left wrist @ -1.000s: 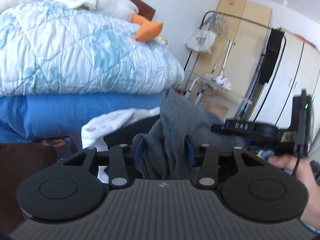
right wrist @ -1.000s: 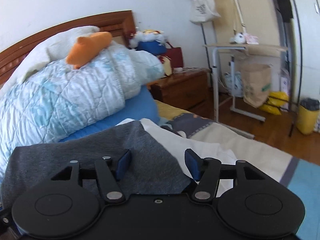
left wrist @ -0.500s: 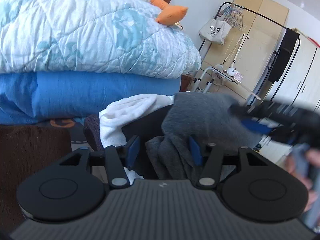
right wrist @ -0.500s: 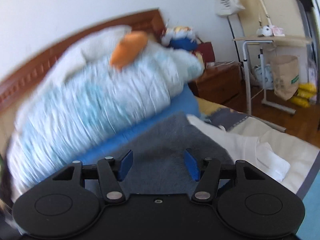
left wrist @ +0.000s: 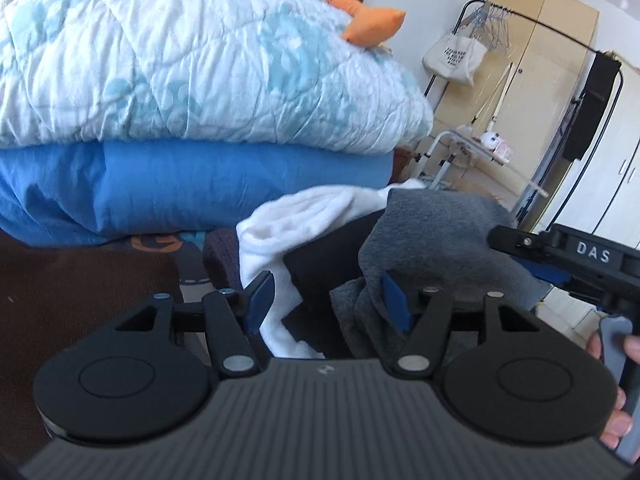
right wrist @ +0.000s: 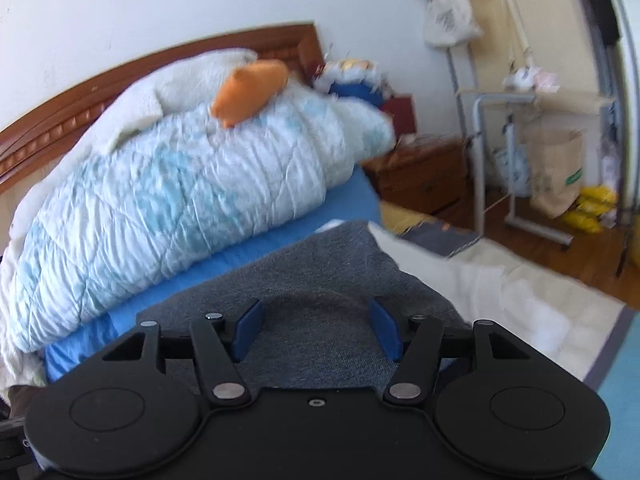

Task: Fold clothes

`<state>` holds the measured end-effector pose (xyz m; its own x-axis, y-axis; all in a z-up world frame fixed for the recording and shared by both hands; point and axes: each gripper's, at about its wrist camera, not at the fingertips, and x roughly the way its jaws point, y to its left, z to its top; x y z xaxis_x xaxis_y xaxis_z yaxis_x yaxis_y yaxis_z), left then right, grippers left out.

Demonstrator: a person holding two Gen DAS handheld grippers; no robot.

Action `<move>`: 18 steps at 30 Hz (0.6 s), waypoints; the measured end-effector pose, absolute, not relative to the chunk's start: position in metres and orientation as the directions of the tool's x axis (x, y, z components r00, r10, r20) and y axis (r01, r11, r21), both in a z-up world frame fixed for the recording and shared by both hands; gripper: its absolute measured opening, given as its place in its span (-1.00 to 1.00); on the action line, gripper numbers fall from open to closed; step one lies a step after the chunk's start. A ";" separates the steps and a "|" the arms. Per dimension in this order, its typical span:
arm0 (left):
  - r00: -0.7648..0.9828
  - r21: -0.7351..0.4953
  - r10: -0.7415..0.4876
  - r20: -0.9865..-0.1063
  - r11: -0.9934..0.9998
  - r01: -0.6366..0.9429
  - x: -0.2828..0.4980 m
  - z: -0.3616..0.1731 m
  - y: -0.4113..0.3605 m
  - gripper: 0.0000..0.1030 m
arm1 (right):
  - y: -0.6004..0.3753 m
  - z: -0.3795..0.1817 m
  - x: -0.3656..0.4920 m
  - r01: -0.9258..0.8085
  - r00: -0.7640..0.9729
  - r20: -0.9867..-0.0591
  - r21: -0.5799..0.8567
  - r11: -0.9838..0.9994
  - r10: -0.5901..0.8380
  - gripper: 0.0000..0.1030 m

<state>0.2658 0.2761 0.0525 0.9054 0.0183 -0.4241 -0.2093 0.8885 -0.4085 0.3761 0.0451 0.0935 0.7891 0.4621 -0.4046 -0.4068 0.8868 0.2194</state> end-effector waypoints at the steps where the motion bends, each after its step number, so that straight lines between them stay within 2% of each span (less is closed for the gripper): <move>1: 0.910 -0.413 0.011 -0.415 0.889 -0.199 0.262 0.060 0.276 0.17 | 0.044 0.099 0.365 -0.386 0.813 -0.390 0.193 0.902 0.432 0.31; 2: 0.913 -0.410 0.007 -0.407 0.892 -0.190 0.256 0.068 0.276 0.26 | 0.043 0.103 0.350 -0.357 0.845 -0.366 0.160 0.920 0.391 0.41; 3: 0.914 -0.399 0.009 -0.406 0.898 -0.186 0.251 0.076 0.275 0.37 | 0.039 0.105 0.334 -0.322 0.872 -0.339 0.144 0.936 0.352 0.62; 4: 0.912 -0.379 0.018 -0.411 0.906 -0.188 0.246 0.084 0.273 0.62 | 0.035 0.105 0.321 -0.301 0.881 -0.336 0.143 0.943 0.333 0.69; 5: 0.908 -0.350 0.033 -0.418 0.916 -0.194 0.239 0.091 0.268 0.78 | 0.031 0.104 0.311 -0.291 0.876 -0.358 0.145 0.946 0.324 0.70; 10: 0.891 -0.255 0.049 -0.451 0.950 -0.181 0.205 0.109 0.240 0.85 | 0.014 0.104 0.260 -0.225 0.847 -0.464 0.133 0.965 0.261 0.70; 15: 0.861 -0.205 0.006 -0.508 0.971 -0.127 0.185 0.108 0.204 0.89 | -0.008 0.121 0.204 -0.232 0.853 -0.444 0.147 0.962 0.273 0.70; 18: 0.849 -0.163 0.001 -0.528 0.981 -0.102 0.170 0.109 0.182 0.89 | -0.019 0.130 0.179 -0.157 0.854 -0.481 0.124 0.980 0.197 0.70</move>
<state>0.1698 0.1816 0.1094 0.8495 0.0012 -0.5276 -0.1024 0.9814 -0.1626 0.1791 -0.0188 0.1298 0.8541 0.1973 -0.4812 -0.1566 0.9799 0.1237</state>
